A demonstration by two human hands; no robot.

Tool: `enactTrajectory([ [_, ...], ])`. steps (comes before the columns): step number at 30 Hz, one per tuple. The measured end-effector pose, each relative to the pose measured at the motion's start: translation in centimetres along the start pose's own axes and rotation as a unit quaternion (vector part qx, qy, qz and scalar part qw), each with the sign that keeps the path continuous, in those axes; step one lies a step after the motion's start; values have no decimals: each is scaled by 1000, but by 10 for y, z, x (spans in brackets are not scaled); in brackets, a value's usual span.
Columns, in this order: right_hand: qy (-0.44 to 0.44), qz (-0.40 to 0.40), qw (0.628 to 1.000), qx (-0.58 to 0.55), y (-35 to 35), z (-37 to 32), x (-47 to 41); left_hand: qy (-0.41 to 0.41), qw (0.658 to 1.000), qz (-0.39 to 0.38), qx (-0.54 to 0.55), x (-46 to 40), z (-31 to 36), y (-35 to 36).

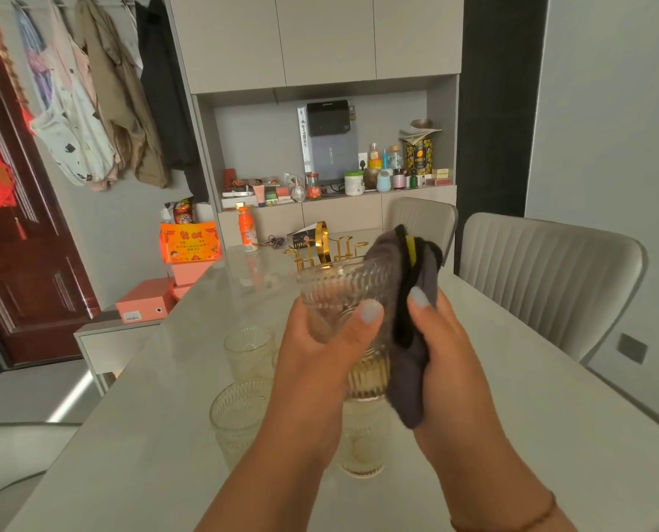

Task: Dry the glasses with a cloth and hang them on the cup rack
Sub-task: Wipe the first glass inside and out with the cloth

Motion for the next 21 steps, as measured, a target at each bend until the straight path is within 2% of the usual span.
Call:
enactTrajectory([
  [2, 54, -10, 989, -136, 3, -3, -1, -8, 1000, -23, 17, -1, 1, 0],
  [4, 45, -4, 988, -147, -1, -3, 0, -15, 1000, -15, 9, -2, 0, 0],
  [6, 1, 26, 995, -97, -8, 1, 0, -14, 998, 48, -26, -3, -1, -5],
  [8, -41, 63, 997, 14, -12, 3, 1, -3, 989, 100, -108, -1, -1, -6],
  [10, -57, 76, 991, 90, -11, 6, 3, -5, 987, 98, -127, 2, -1, -2],
  [13, -71, 62, 988, 122, -9, 6, 6, 15, 991, 63, -114, 4, 4, 5],
  [15, -38, 47, 995, 85, -8, 3, 4, 17, 995, 47, -85, 1, 3, 3],
  [18, 34, 16, 995, -94, -5, -1, 1, -4, 1000, 12, -23, 0, 0, 0],
  [21, 16, 21, 994, -104, -6, -3, 5, -11, 1000, -1, 0, 2, 0, -1],
])
Point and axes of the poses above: each hand's wrist, its own x-axis away from the middle knuckle, its own y-axis out of the palm, z = x × y, the point moved 5 cm from there along -x, towards the middle knuckle, and after that the axes turned 6 degrees about -x, right-handed, at the moved point
